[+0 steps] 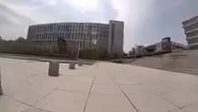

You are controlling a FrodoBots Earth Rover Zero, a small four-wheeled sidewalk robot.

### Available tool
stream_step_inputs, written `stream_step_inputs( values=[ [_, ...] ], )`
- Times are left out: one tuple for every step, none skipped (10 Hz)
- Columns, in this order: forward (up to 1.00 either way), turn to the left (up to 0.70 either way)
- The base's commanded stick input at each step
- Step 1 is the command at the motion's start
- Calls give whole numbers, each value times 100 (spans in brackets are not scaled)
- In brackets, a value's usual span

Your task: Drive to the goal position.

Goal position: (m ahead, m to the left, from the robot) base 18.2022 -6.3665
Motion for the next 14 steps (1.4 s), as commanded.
stream_step_inputs(
  values=[
    [70, 0],
    [70, 0],
    [70, 0],
    [70, 0],
    [70, 0],
    [70, 0],
    [70, 0],
    [70, 0],
    [70, 0],
    [70, 0],
    [70, 0],
    [70, 0],
    [70, 0],
    [70, 0]
  ],
)
